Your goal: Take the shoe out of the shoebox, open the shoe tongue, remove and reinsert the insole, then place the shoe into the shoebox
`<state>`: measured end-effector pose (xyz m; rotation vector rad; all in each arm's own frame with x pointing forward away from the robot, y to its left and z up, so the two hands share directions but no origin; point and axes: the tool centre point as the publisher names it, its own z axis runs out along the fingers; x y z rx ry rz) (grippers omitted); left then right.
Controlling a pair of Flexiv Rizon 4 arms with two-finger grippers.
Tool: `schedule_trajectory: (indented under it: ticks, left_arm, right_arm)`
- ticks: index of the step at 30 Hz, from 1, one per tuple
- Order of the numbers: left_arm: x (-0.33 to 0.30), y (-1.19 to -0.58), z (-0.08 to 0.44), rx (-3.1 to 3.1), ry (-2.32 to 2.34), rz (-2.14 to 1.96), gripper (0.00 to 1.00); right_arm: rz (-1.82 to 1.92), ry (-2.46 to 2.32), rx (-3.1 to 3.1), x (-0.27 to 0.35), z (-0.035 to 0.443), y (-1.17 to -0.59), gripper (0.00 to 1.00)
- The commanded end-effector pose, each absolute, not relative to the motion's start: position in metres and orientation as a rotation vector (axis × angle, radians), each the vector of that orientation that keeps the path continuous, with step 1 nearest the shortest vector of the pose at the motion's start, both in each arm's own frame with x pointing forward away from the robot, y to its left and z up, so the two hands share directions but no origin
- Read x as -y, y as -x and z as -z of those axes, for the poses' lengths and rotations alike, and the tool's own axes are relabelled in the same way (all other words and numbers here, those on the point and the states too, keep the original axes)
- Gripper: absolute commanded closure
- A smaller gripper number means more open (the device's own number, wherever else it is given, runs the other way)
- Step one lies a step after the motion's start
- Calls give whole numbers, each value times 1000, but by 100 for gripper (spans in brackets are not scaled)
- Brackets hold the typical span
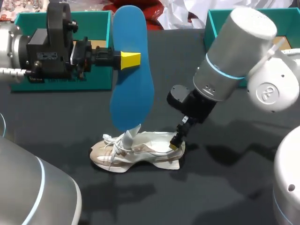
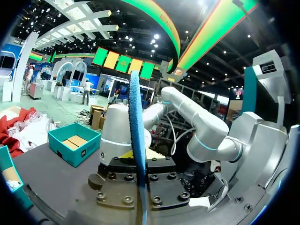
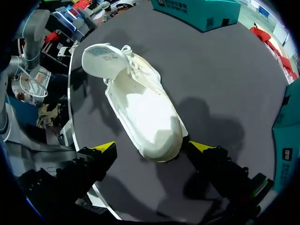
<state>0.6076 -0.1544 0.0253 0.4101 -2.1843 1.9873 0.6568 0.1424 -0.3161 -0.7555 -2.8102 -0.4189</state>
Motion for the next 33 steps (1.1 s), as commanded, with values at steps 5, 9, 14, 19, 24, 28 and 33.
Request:
schedule_trajectory:
  ticks: [5, 9, 14, 19, 24, 28, 33]
  left_arm:
    - [155, -608, -25, 2185, -409, -1986, 100]
    - [155, -608, -25, 2185, -409, -1986, 100]
    - [155, -608, -25, 2185, -409, -1986, 100]
    - [155, -608, -25, 2185, -409, -1986, 100]
    - [155, -608, -25, 2185, -409, -1986, 100]
    - [155, -608, -25, 2185, -409, -1986, 100]
    - [155, -608, -25, 2185, -409, -1986, 100]
  right_arm:
    - [178, 608, 2895, -151, 312, -652, 0]
    - [160, 545, 2927, -152, 310, -653, 0]
    - [158, 464, 2969, -153, 306, -654, 0]
    - [140, 416, 2998, -153, 307, -659, 0]
    - [154, 350, 3028, -150, 308, -667, 0]
    - [160, 291, 3052, -151, 309, -671, 0]
    - [133, 224, 3075, -154, 308, -674, 0]
